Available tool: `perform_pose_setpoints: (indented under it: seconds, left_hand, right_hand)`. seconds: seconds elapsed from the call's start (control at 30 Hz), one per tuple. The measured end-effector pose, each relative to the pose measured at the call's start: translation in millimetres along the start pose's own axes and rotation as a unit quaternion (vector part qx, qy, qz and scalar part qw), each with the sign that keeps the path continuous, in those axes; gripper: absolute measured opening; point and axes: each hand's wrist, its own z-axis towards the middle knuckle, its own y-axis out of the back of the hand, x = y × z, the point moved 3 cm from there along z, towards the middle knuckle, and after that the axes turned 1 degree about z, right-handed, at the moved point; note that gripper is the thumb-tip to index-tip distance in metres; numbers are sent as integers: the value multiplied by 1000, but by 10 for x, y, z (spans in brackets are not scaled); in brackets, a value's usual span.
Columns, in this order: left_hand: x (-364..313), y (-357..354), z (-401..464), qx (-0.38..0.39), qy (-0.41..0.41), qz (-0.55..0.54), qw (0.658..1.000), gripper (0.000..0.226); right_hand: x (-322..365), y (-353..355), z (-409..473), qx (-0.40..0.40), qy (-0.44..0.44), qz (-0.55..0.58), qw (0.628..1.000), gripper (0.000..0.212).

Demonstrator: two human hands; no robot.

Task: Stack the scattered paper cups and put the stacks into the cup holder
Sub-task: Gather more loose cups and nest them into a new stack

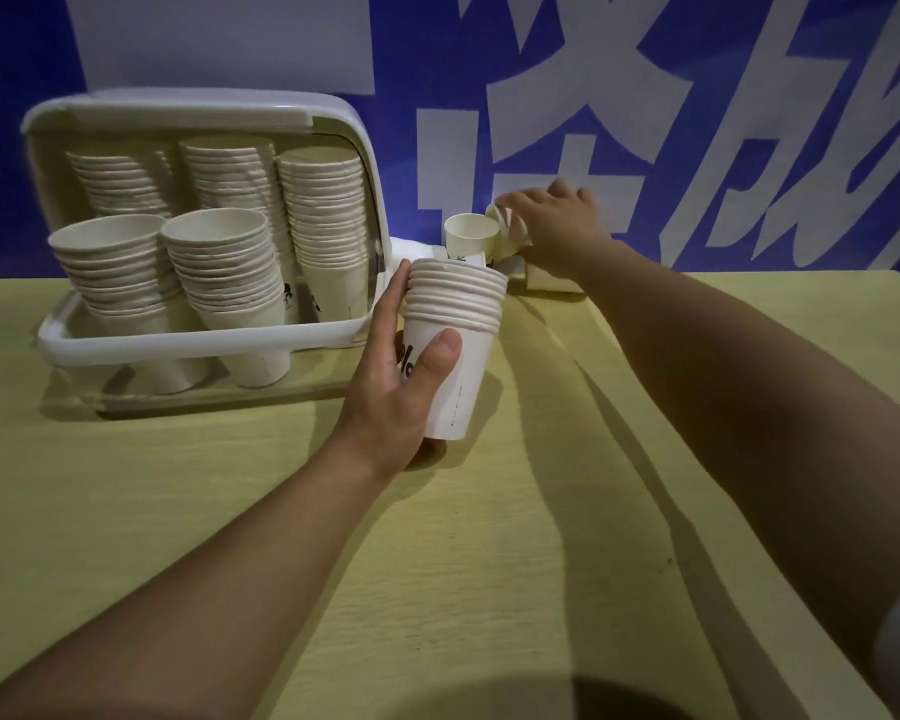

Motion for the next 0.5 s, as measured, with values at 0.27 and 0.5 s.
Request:
perform_pose_setpoints:
  seconds: [0.27, 0.5]
  left_hand:
    - [4, 4, 6, 3, -4, 4, 1000, 82]
    - [-57, -12, -54, 15, -14, 25, 999, 78]
  right_hand:
    - [-55, 128, 11, -34, 15, -22, 999, 87]
    - [23, 623, -397, -167, -86, 232, 954, 83]
